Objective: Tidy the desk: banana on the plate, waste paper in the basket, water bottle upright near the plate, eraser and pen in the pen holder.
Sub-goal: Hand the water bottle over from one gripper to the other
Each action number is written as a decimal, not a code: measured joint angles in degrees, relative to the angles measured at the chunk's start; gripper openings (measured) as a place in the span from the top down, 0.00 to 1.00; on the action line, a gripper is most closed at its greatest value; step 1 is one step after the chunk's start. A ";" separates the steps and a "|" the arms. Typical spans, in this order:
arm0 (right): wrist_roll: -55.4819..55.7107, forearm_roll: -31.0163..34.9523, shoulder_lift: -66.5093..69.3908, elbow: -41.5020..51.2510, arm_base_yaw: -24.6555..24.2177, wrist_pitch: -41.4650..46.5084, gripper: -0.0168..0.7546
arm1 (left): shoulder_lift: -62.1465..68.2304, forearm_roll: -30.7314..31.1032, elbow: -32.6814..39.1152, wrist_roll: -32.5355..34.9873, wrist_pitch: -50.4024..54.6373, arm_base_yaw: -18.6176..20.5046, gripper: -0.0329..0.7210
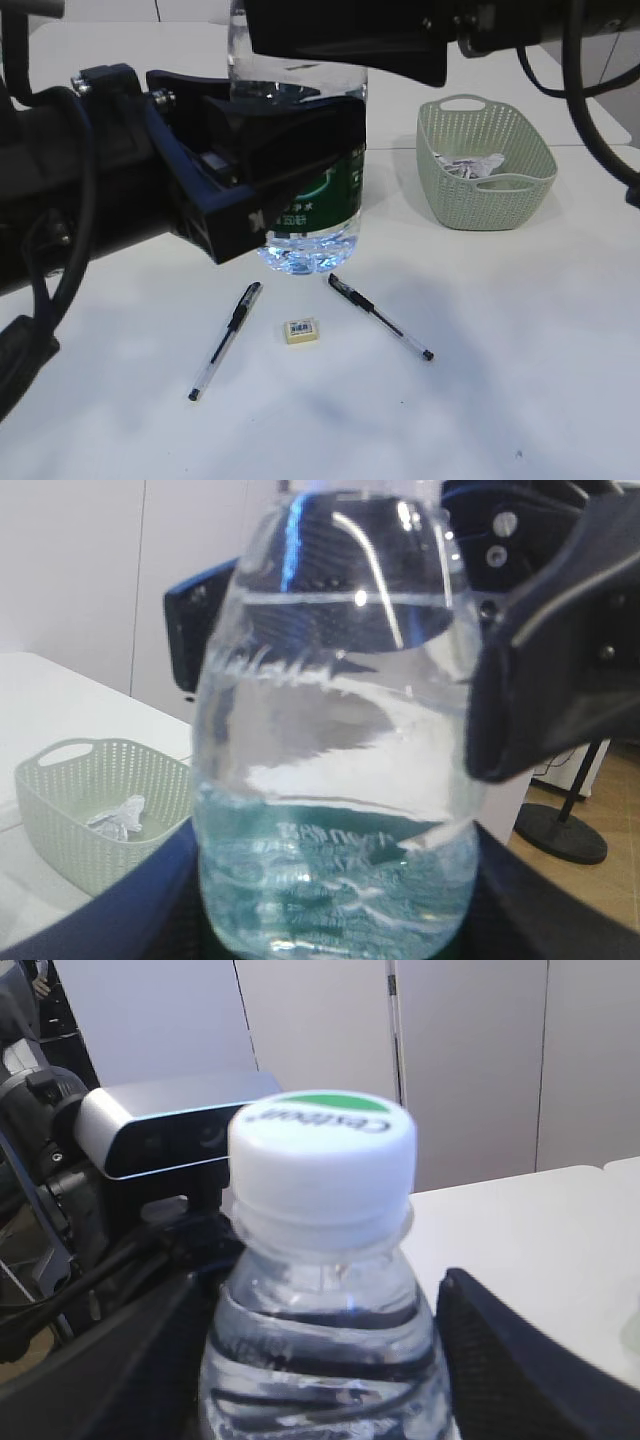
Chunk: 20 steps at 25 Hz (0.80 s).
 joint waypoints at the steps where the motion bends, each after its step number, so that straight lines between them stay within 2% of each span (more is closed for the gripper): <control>1: 0.22 -0.08 0.00 0.00 0.00 -0.11 0.30 | 0.11 0.00 0.00 0.54 0.10 0.00 0.42; 9: 0.56 -0.56 -0.13 0.00 0.00 -0.24 0.19 | 0.46 -0.82 0.00 2.17 0.35 0.00 0.42; 16: 0.71 -0.56 -0.13 -0.10 0.00 -1.74 0.18 | 0.46 -5.95 0.06 7.76 -0.11 0.00 0.42; 20: 0.74 -0.46 -0.13 -0.10 0.00 -2.96 0.18 | 0.46 -6.71 0.13 8.92 -0.27 1.31 0.42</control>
